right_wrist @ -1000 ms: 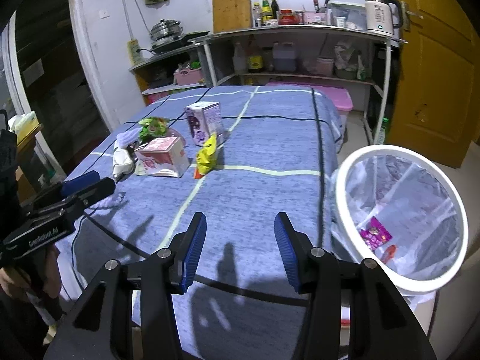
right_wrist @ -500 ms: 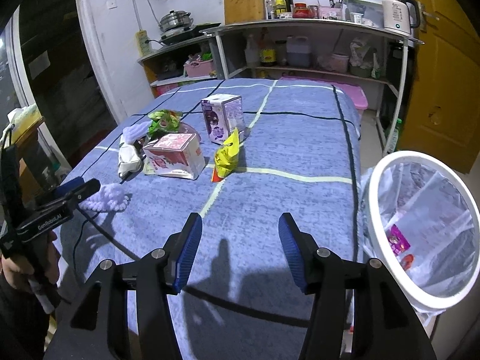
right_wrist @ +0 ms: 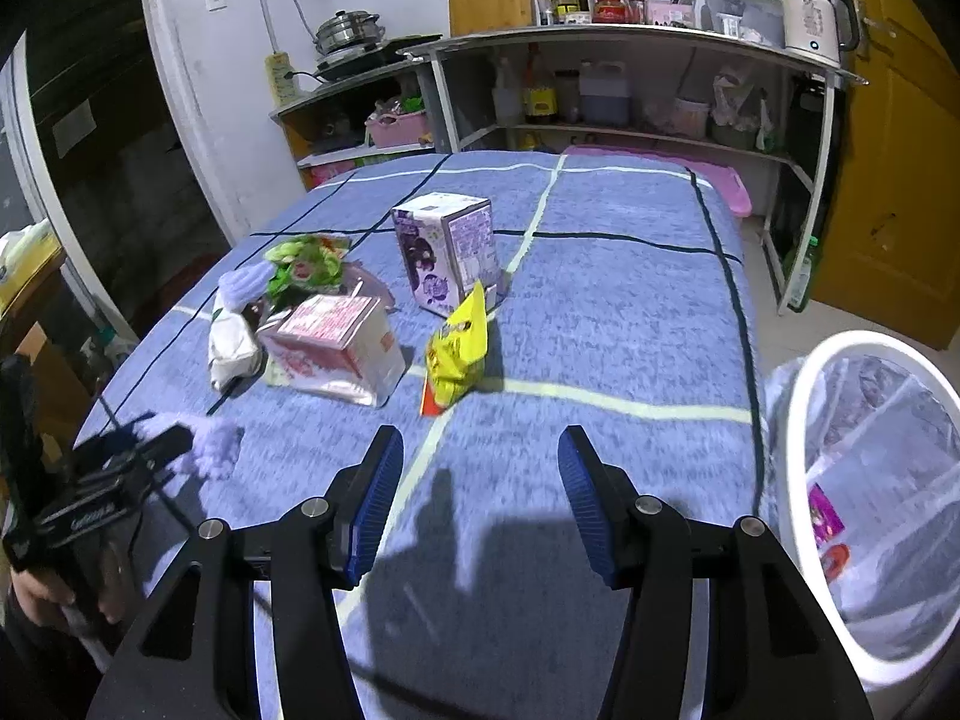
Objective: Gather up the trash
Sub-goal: 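Grasp the white foam fruit net with the left tool while the right tool grasps the yellow snack bag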
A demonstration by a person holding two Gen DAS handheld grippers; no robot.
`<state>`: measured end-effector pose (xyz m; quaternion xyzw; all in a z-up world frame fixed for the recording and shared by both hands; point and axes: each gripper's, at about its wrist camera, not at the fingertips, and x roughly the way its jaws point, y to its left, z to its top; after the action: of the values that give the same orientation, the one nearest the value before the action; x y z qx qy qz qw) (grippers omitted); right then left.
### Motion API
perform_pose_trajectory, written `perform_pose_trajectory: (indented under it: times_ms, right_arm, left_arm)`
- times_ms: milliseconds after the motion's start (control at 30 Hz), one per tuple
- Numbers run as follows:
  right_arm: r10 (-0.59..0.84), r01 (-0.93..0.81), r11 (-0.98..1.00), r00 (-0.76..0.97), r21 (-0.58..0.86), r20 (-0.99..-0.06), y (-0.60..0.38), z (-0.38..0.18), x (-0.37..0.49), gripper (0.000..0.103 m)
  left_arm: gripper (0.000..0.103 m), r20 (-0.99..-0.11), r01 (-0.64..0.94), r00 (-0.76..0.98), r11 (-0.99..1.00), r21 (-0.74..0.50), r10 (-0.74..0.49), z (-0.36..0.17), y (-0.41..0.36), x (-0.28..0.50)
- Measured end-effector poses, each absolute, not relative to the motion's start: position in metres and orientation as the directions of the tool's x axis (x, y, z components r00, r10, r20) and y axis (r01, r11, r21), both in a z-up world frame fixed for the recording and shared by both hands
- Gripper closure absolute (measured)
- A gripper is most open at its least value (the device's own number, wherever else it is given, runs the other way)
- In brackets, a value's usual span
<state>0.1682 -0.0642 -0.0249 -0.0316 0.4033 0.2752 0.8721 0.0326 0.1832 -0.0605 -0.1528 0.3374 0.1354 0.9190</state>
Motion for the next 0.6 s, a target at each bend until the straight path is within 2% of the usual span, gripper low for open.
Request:
perform_pose_trajectory:
  times_ms: [167, 400, 433, 567, 600]
  right_arm:
    - [0.459, -0.510, 0.842, 0.510, 0.174, -0.728, -0.049, -0.030, 0.190, 0.048]
    - [0.479, -0.501, 0.837, 0.478, 0.219, -0.736, -0.035, -0.037, 0.216, 0.048]
    - [0.484, -0.501, 0.835, 0.473, 0.228, -0.736, -0.033, -0.038, 0.219, 0.050]
    - [0.486, -0.507, 0.831, 0.464, 0.228, -0.741, -0.028, -0.040, 0.222, 0.080]
    - [0.488, -0.507, 0.830, 0.462, 0.231, -0.741, -0.028, -0.040, 0.222, 0.081]
  left_arm:
    - [0.023, -0.661, -0.358, 0.735, 0.914, -0.191, 0.150, -0.061, 0.178, 0.029]
    - [0.051, -0.649, -0.324, 0.753, 0.921, -0.218, 0.111, -0.058, 0.172, 0.028]
    - [0.055, -0.647, -0.316, 0.756, 0.922, -0.225, 0.101, -0.057, 0.171, 0.029]
    - [0.066, -0.639, -0.299, 0.764, 0.927, -0.228, 0.089, -0.055, 0.169, 0.031]
    - [0.069, -0.637, -0.296, 0.766, 0.927, -0.232, 0.086, -0.054, 0.168, 0.032]
